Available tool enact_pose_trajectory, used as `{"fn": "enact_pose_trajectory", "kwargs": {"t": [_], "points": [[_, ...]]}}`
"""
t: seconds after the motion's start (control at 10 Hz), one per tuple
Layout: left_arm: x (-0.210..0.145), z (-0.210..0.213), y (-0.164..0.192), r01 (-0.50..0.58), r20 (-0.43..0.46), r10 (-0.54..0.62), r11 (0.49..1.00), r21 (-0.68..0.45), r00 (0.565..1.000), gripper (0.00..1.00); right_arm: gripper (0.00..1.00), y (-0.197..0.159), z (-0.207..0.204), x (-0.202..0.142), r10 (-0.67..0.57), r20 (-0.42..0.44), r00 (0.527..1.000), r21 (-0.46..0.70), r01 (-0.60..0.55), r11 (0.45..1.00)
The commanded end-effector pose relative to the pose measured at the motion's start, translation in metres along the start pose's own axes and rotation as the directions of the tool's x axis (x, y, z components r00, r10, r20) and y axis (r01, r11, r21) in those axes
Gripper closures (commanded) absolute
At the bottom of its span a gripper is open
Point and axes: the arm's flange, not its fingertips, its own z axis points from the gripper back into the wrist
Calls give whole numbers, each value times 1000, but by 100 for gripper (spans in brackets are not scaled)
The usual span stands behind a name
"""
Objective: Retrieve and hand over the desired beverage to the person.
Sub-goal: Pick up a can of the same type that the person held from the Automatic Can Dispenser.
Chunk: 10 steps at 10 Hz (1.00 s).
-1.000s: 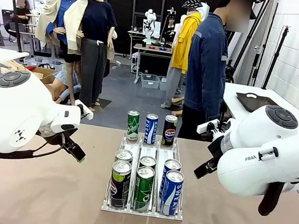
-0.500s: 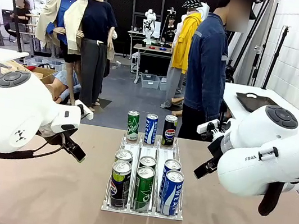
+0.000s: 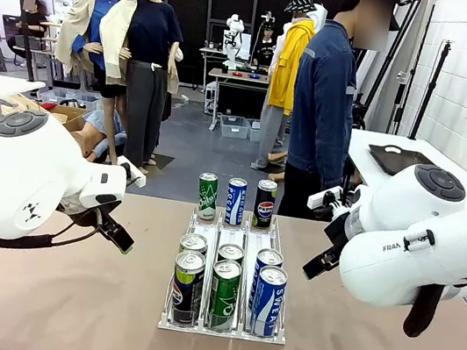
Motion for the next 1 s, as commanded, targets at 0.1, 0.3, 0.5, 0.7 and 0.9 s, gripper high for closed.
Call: {"fn": "enact_pose_trajectory", "kwargs": {"t": [0.1, 0.3, 0.5, 0.7, 0.9], "points": [[11, 4, 8, -15, 0, 15, 1000, -7, 1000, 0, 0, -10, 7, 8, -11, -16, 1000, -27, 10, 1000], [21, 10, 15, -50, -9, 50, 998, -43, 999, 0, 0, -20, 15, 13, -10, -22, 1000, 0, 10, 1000], [41, 22, 26, -91, -54, 87, 992, -84, 995, 0, 0, -29, 32, 23, -31, -16, 999, 63, 32, 998], [59, 47, 43, -130, -91, 115, 975, -181, 989, 0, 0, -43, 58, 36, -91, -15, 996, 132, 92, 987], [71, 81, 64, -157, -120, 130, 955, -252, 984, 0, 0, -62, 94, 44, -137, -10, 990, 199, 137, 970]]}}
